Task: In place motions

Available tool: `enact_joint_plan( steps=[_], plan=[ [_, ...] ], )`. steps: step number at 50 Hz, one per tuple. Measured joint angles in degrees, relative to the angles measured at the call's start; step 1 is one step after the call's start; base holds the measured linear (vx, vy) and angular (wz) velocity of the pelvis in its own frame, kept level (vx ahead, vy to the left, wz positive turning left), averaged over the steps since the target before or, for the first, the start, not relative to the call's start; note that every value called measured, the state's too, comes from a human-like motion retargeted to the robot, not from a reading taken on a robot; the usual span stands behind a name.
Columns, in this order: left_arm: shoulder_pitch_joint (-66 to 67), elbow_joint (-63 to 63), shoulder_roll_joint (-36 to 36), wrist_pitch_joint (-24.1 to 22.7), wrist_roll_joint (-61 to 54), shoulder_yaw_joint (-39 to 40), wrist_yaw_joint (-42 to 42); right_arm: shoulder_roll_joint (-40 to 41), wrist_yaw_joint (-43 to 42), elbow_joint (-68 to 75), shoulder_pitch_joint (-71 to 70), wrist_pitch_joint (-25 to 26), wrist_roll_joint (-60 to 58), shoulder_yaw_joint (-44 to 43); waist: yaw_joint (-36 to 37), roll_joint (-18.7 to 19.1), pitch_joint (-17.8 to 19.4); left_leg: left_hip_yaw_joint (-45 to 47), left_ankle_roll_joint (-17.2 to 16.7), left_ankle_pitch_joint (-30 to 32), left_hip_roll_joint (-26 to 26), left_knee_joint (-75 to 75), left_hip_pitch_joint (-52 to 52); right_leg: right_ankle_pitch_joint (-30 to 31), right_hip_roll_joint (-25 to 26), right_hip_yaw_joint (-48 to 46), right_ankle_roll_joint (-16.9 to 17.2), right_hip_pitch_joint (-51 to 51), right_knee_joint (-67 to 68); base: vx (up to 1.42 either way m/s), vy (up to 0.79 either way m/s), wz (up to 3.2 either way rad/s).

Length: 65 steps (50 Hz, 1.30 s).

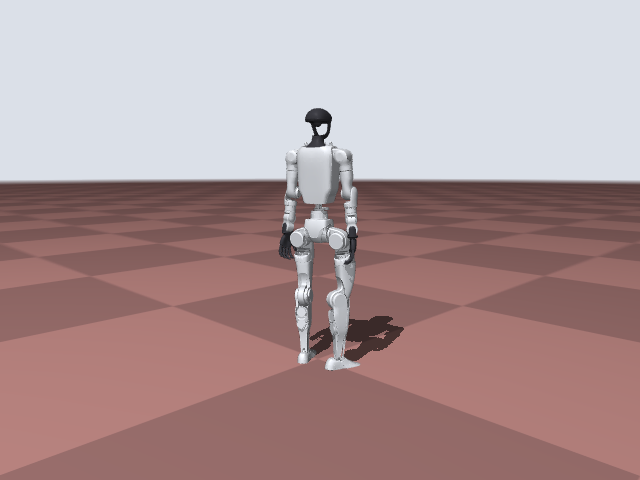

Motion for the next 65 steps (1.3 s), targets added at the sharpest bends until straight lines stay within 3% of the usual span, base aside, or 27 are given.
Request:
enact_joint_plan(
  steps=[35, 45, 48, 54, 57, 62, 63, 65],
  plan=[
    [0.0, 0.0, -0.1, 0.0, -0.2, 0.0, -0.1, 0.0, -0.1, -0.1, -0.1, 0.0, -0.1, 0.1, -0.1, 0.2, 0.1, 0.8, -0.2, -0.2, 0.3, 0.0, 0.1, 0.0, 0.1, 0.4, 0.0, -0.3, 0.1, 0.0, 0.0, 0.0],
    [0.8, 0.0, 0.3, -0.3, -1.7, 3.0, -0.7, 0.5, -1.9, -0.6, -1.5, 0.8, -3.8, 3.7, -6.4, 1.3, -1.0, -3.5, -3.4, -2.9, 3.5, 0.6, 0.4, -1.5, 0.0, -2.1, 1.0, -2.9, 2.3, -0.03, -0.08, 0.09],
    [1.1, 0.3, 1.1, 0.0, -2.2, 4.9, -0.7, 1.1, -2.1, -1.5, -2.0, 0.7, -6.3, 5.8, -2.1, 2.0, -0.1, 3.2, -3.1, -2.3, 5.4, -0.2, 1.3, -1.9, 3.4, 4.8, 0.2, -4.1, 2.4, 0.01, -0.24, -1.55],
    [1.9, -0.9, 3.5, 0.5, -1.4, 5.6, -0.9, 1.7, -1.3, -2.7, -1.4, -0.6, -7.8, 6.2, -4.7, 0.7, 0.2, 2.1, -4.3, -4.2, 8.6, 5.0, 0.1, -4.6, 5.4, 5.2, -0.1, -3.5, 2.3, 0.03, -0.32, 0.1],
    [2.2, -3.0, 3.8, 0.4, -1.8, 6.5, -1.7, 1.5, -0.1, -2.3, -1.2, -0.7, -6.1, 5.3, -5.0, -1.5, 0.5, 2.0, -1.4, -3.5, 10.1, 13.1, -3.5, -5.8, 4.5, 5.6, -0.2, -3.3, 2.1, 0.0, -0.32, 0.17],
    [0.5, -7.2, 3.4, -0.8, -4.4, 6.5, -1.9, 0.3, 0.2, -1.6, -1.1, -0.6, -1.1, 2.6, -1.1, -5.6, 5.3, -0.4, 13.9, 1.0, 10.6, 39.8, -16.1, -7.1, 2.4, 6.9, -1.3, -1.1, 1.8, -0.09, -0.29, -0.21],
    [0.2, -8.1, 3.3, -1.2, -4.9, 6.3, -1.7, -0.2, 0.0, -1.1, -1.2, -0.8, -0.5, 2.2, 0.9, -5.2, 6.7, 0.7, 13.9, -0.5, 13.4, 45.0, -18.1, -7.5, 3.9, 7.4, -2.1, -0.4, 1.9, -0.09, -0.31, -0.84],
    [0.1, -9.7, 2.4, -2.1, -5.5, 5.8, -0.6, -1.5, -0.6, -0.1, -1.3, -0.4, -0.1, 1.4, 2.8, -5.1, 8.0, 3.0, 13.9, -0.5, 13.9, 49.0, -22.5, -7.5, 3.6, 7.3, -2.3, -0.1, 1.8, -0.13, -0.07, -0.32]
  ],
)
